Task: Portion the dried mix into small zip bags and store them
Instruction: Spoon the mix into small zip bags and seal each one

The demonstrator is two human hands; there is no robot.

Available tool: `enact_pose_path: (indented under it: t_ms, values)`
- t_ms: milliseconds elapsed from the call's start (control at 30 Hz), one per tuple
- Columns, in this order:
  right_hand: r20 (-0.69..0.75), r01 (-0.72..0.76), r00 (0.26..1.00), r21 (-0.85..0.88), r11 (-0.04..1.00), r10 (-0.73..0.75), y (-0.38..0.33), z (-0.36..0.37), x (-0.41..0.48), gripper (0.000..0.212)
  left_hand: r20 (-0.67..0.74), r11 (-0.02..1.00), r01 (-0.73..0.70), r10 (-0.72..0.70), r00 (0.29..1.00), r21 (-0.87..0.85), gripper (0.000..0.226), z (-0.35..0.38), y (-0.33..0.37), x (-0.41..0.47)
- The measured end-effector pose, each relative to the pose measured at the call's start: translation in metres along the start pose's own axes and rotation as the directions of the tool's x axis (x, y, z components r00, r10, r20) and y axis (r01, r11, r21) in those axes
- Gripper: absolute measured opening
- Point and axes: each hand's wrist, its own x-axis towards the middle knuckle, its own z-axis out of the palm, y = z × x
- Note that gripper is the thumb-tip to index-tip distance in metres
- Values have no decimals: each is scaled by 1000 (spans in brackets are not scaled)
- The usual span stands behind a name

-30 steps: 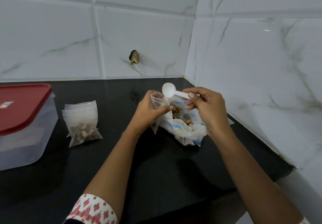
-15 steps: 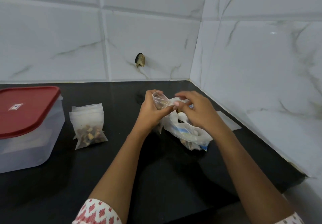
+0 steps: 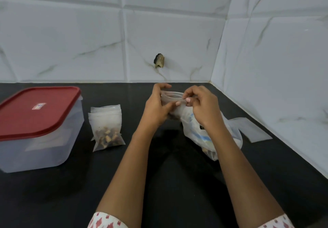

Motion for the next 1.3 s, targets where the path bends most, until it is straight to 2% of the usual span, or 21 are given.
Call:
enact_pose_path:
  t_ms: [67, 200, 333, 467, 567, 667, 733, 767, 867, 967, 1133, 1300]
  values:
    - [-8, 10, 1000, -22, 1000, -10, 1, 1, -1, 21, 28, 997, -25, 23, 999, 73, 32, -2, -1, -1]
    - [-32, 56, 998, -55, 997, -57, 3, 3, -2, 18, 60, 977, -42, 31, 998, 207, 23, -8, -7, 0]
    - [-38, 55, 998, -66, 996, -58, 4, 2, -3, 19, 41, 935, -97, 89, 995, 340, 6, -16, -10, 7]
    - [-95, 80, 992, -42, 996, -84, 2, 2, -2, 17, -54, 916, -193, 226, 973, 351, 16, -18, -5, 7]
    - [-90, 83, 993, 10, 996, -82, 0, 2, -3, 17, -130, 932, -211, 258, 957, 296, 24, -17, 2, 5]
    - [-58, 45, 997, 72, 996, -41, -2, 1, -3, 19, -206, 974, -134, 172, 963, 184, 26, -17, 4, 4]
    - [-18, 10, 1000, 118, 993, -8, -3, 1, -4, 26, -239, 991, -58, 86, 967, 121, 16, -19, 4, 6]
    - [-13, 17, 1000, 130, 991, -15, -3, 1, -4, 28, -239, 995, -24, 47, 970, 97, 10, -19, 4, 7]
    - [-19, 57, 998, 157, 986, -55, -6, 0, -6, 32, -227, 996, 52, -35, 973, 72, 15, -17, 1, 10]
    - [-17, 47, 999, 189, 981, -44, -6, 0, -6, 34, -213, 989, 118, -98, 972, 84, 9, -14, 0, 10]
    - [10, -17, 1000, 343, 939, 14, -5, -2, -5, 32, -192, 992, 119, -108, 975, 46, 13, -11, 3, 9]
    - [-48, -23, 997, 485, 874, 53, -5, -5, -4, 33, -69, 958, 72, -94, 993, -278, 8, -14, 7, 5]
